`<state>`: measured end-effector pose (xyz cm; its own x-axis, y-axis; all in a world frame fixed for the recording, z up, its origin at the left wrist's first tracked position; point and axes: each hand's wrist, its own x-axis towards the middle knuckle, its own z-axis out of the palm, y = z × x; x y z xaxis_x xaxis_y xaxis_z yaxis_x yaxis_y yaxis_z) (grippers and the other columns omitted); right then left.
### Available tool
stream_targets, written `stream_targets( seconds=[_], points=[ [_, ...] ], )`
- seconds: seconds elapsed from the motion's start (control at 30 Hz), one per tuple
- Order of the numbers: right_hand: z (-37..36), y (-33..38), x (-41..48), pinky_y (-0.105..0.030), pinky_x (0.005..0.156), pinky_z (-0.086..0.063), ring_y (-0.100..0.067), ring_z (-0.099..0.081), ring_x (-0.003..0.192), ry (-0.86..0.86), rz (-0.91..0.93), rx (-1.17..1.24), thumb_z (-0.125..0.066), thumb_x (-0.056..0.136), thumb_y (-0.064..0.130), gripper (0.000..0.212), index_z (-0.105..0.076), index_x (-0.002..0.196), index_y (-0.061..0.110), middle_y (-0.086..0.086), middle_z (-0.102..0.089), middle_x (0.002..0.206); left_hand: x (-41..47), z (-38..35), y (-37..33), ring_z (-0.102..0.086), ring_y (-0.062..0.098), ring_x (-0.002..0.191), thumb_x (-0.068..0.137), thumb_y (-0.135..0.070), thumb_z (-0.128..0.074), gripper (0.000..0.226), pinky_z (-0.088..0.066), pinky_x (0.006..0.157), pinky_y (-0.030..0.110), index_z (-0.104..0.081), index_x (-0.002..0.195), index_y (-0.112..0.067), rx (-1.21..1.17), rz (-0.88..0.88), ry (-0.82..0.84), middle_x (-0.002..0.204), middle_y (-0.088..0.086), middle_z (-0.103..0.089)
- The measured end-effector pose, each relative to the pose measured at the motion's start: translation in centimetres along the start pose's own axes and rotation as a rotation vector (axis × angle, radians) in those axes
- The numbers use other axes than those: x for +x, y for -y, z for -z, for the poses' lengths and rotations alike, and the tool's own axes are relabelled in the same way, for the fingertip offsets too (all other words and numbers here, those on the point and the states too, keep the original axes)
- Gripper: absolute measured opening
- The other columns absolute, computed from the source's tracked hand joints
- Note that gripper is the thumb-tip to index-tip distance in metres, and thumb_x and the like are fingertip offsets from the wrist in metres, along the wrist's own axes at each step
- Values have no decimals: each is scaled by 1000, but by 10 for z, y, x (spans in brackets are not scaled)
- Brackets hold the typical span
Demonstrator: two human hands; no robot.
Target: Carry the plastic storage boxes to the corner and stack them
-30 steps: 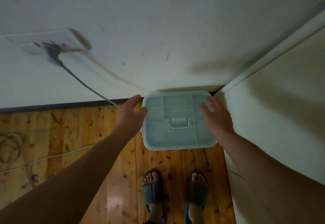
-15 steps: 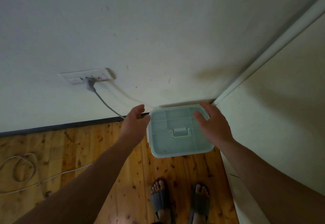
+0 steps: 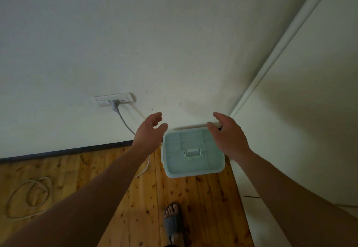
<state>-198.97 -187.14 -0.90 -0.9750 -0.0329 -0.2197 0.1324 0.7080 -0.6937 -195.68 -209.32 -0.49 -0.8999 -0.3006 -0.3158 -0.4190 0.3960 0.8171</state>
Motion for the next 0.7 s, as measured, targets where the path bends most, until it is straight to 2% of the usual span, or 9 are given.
stream_targets(
  seconds=[0.07, 0.1, 0.2, 0.3, 0.7],
  points=[
    [15, 8, -11, -27, 93, -33, -16, -48, 125, -17, 23, 8, -52, 93, 43, 47, -49, 138, 28, 2, -49, 142, -16, 5, -13, -50, 9, 119, 94, -26, -59, 47, -43, 74, 8, -47, 139, -23, 8, -17, -2, 135, -7, -54],
    [21, 12, -17, -27, 92, -32, -16, -48, 125, -24, 34, 10, -52, 93, 44, 48, -49, 138, 28, 3, -49, 142, -23, 7, -19, -50, 9, 120, 94, -26, -59, 47, -40, 70, 6, -47, 139, -23, 13, -28, -5, 134, -8, -54],
    [43, 24, -37, -25, 91, -31, -14, -49, 124, -27, 78, 18, -52, 94, 43, 49, -48, 139, 26, 2, -48, 143, -47, 14, -40, -50, 10, 122, 93, -27, -60, 46, -37, 90, 20, -48, 137, -22, 14, -65, -11, 131, -8, -56],
    [64, 38, -59, -24, 89, -31, -14, -51, 118, -27, 115, 22, -53, 94, 44, 50, -47, 140, 25, 2, -48, 144, -73, 22, -63, -50, 12, 123, 93, -25, -60, 47, -36, 100, 27, -48, 138, -19, -1, -88, -13, 134, -4, -56],
    [116, 79, -129, -23, 90, -31, -14, -50, 121, -57, 187, 22, -52, 95, 46, 50, -46, 141, 26, 2, -46, 145, -151, 63, -120, -50, 13, 123, 94, -25, -59, 46, -37, 99, 28, -49, 138, -19, -6, -195, -25, 134, -4, -56]
  ],
)
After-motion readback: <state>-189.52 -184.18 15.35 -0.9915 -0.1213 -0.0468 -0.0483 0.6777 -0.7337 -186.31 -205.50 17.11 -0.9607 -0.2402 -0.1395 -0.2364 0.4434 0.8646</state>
